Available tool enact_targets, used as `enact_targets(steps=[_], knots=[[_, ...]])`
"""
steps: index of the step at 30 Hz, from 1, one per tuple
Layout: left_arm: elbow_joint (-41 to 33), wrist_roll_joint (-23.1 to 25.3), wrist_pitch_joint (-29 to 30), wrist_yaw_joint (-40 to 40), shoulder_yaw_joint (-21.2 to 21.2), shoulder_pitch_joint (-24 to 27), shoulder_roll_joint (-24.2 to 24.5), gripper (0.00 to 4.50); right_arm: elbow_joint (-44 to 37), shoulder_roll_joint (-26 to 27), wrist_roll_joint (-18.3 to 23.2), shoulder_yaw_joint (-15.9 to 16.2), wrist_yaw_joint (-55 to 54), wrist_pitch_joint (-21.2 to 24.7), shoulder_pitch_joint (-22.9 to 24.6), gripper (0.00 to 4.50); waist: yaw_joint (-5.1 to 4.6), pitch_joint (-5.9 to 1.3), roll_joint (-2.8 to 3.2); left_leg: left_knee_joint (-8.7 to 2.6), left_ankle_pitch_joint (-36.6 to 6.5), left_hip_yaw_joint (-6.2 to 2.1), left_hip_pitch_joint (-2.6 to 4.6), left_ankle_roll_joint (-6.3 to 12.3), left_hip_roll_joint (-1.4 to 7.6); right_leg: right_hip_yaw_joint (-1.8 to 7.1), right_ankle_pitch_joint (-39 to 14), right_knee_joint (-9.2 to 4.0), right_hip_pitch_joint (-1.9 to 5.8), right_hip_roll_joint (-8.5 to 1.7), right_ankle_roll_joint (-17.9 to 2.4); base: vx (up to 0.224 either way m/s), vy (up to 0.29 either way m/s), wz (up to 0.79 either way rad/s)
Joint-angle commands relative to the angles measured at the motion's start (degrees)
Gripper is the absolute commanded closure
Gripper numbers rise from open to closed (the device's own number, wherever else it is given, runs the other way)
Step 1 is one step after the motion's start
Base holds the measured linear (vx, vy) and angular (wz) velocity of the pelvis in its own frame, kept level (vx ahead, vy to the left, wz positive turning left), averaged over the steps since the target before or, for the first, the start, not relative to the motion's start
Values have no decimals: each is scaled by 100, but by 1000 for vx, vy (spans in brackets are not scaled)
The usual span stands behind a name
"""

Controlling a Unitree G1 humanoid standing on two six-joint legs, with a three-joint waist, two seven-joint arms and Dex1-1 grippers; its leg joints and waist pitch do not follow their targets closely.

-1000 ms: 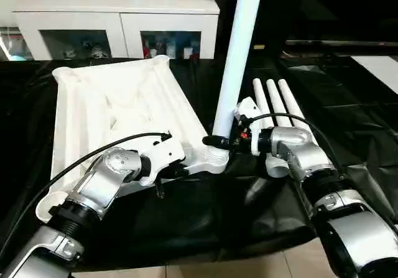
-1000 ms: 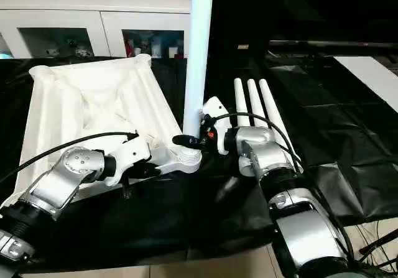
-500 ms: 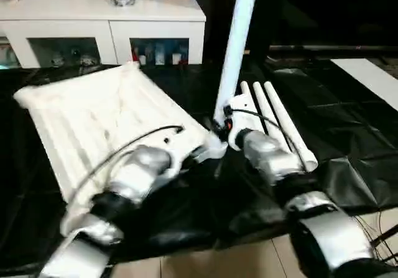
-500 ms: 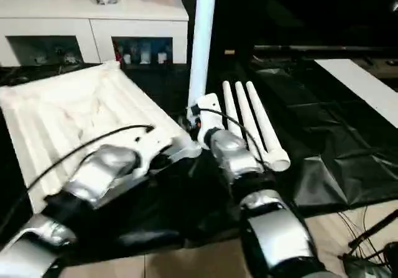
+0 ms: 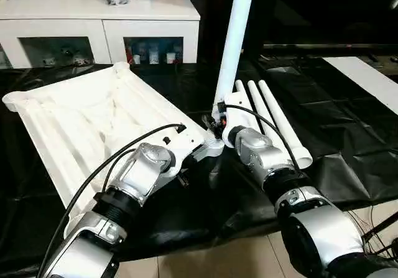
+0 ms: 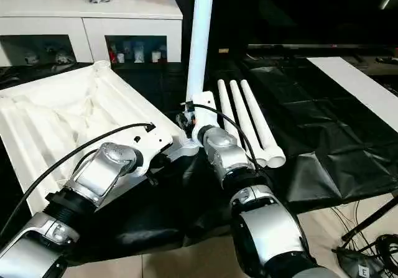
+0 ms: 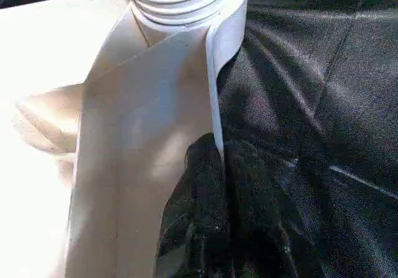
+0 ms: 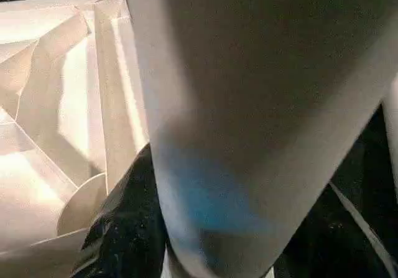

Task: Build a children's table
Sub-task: Rotate leg to tighten

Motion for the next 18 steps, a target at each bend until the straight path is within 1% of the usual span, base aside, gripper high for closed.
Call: enact_targets(steps=[1, 3, 4, 6, 8, 9, 10, 11, 12, 13, 14, 15, 16, 17, 18], knots=[[-99, -79, 1, -287, -468, 128, -185, 450, 754, 133, -166, 128, 234, 534, 362, 266, -29, -34, 71, -572, -3816, -247, 144, -404, 326, 220, -2718, -574, -185, -406, -557, 0, 0, 0], [-100, -65, -32, -303, -457, 140, -169, 450, 721, 150, -127, 78, 378, 477, 357, 266, -29, -34, 67, -573, -3808, -249, 133, -393, 327, 223, -2745, -576, -178, -409, -544, 0, 0, 0], [-107, -54, -51, -320, -450, 149, -156, 450, 703, 149, -120, 51, 396, 460, 347, 231, -28, -31, 66, -576, -3816, -249, 136, -394, 332, 228, -2760, -580, -187, -411, -541, 0, 0, 0], [-122, -45, -75, -336, -440, 153, -135, 450, 680, 126, -127, 31, 356, 413, 322, 231, -28, -32, 65, -580, -3797, -249, 134, -393, 333, 232, -2739, -576, -189, -410, -549, 0, 0, 0], [-137, -36, -100, -370, -428, 150, -107, 450, 641, 105, -31, -75, 423, 423, 271, 192, -16, -34, 82, -578, -3797, -241, 153, -394, 332, 239, -2706, -579, -203, -406, -554, 0, 0, 0], [-140, -35, -107, -378, -426, 149, -100, 450, 634, 101, -17, -90, 434, 428, 261, 192, -21, -40, 76, -575, -3775, -239, 153, -390, 333, 245, -2681, -580, -202, -407, -576, 0, 0, 0], [-139, -37, -116, -383, -420, 143, -92, 450, 613, 88, 6, -110, 486, 420, 245, 175, -2, -52, 73, -574, -3675, -226, 147, -382, 340, 257, -2547, -576, -195, -417, -630, 0, 0, 0], [-139, -40, -135, -389, -414, 135, -85, 450, 584, 65, 27, -132, 517, 409, 226, 175, 7, -51, 68, -578, -3629, -225, 133, -371, 345, 252, -2450, -571, -172, -417, -646, 0, 0, 0], [-130, -42, -151, -394, -408, 125, -81, 450, 562, 42, 36, -151, 548, 395, 209, 161, 2, -56, 86, -593, -3464, -226, 97, -378, 353, 247, -2201, -518, -138, -401, -717, 0, 0, 0], [-121, -40, -174, -398, -406, 115, -75, 450, 521, 14, 42, -150, 664, 353, 195, 150, 8, -42, 79, -588, -3410, -198, 93, -357, 347, 252, -2113, -524, -145, -393, -756, 0, 0, 0], [-119, -36, -196, -401, -408, 109, -68, 450, 492, -5, 30, -161, 750, 329, 187, 144, 17, -44, 78, -580, -3365, -189, 107, -345, 347, 262, -2091, -525, -151, -402, -782, 0, 0, 0], [-117, -32, -222, -408, -411, 106, -60, 450, 458, -25, 33, -178, 831, 309, 180, 139, 26, -43, 82, -571, -3262, -175, 103, -315, 347, 272, -2059, -523, -142, -413, -832, 0, 0, 0], [-120, -29, -239, -414, -413, 106, -54, 450, 438, -37, 29, -200, 880, 299, 176, 130, 35, -45, 72, -570, -3149, -168, 88, -292, 355, 272, -2000, -514, -118, -419, -866, 0, 0, 0], [-122, -26, -266, -424, -414, 106, -41, 450, 400, -59, 32, -214, 955, 276, 174, 106, 42, -47, 67, -571, -3053, -166, 78, -281, 358, 272, -1932, -502, -102, -421, -884, 0, 0, 0], [-121, -20, -338, -449, -419, 104, -25, 450, 366, -95, 20, -205, 1060, 240, 166, 106, 62, -46, 77, -568, -2886, -148, 68, -239, 357, 273, -1810, -489, -86, -420, -928, 0, 0, 0]])
